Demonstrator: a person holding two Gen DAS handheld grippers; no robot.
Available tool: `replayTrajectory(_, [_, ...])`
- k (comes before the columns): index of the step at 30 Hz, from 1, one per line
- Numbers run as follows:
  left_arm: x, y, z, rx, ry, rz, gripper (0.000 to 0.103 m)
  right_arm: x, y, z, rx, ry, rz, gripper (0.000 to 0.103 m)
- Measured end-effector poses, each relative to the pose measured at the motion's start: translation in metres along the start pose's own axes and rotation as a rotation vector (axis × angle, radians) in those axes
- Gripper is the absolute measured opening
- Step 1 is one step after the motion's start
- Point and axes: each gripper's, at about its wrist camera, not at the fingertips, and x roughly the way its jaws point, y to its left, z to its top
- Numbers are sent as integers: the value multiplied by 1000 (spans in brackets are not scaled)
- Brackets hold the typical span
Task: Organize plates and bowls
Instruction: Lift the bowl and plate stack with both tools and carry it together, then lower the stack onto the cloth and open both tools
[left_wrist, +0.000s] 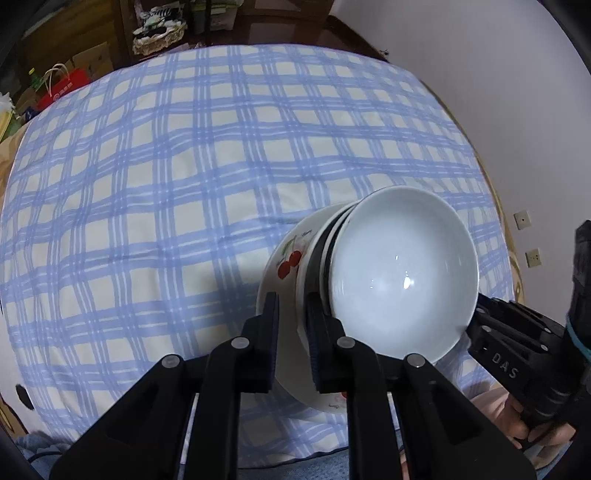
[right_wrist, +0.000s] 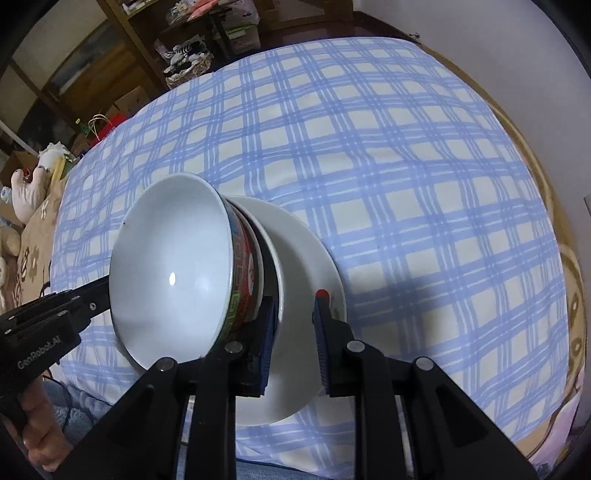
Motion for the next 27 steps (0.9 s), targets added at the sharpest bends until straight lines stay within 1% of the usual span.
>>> replayTrajectory(3, [1, -3, -2, 31, -4, 29, 15, 1, -1, 1, 9, 16, -2, 25])
replayTrajectory(5, [1, 0, -2, 23, 6, 10, 15, 1, -3, 2, 15, 22, 2, 25])
replayTrajectory(7, [3, 4, -1, 16, 20, -1, 18, 2, -4, 3, 17, 35, 10, 26])
replayTrajectory(8, [4, 2, 0, 19, 21, 7, 20, 2, -6, 2, 16, 39, 10, 26])
replayTrajectory(11, [3, 0, 1, 22, 20, 15, 22, 2, -8, 3, 18, 55, 14, 26])
replayTrajectory(13, [5, 0, 3, 15, 30, 23, 26, 3, -9, 3, 20, 59, 19, 27])
replayTrajectory(14, [5, 1, 3, 6, 37, 24, 29, 3, -10, 4, 18, 61, 19, 28])
replayTrajectory(16, [6, 3, 3, -1, 47, 25, 31, 3, -8, 3, 7, 62, -1, 34])
replayTrajectory(19, [4, 5, 1, 4, 51, 52, 35, 3, -7, 3, 2, 69, -8, 35])
replayTrajectory(22, [2, -2, -1, 48, 41, 83, 36, 3, -8, 2, 21, 72, -2, 35])
replayTrajectory(24, [1, -3, 0, 54, 40, 74, 36, 2, -8, 2, 18, 59, -5, 35])
replayTrajectory(27, [5, 1, 3, 44, 59, 29, 37, 1, -7, 2, 1, 41, -14, 35])
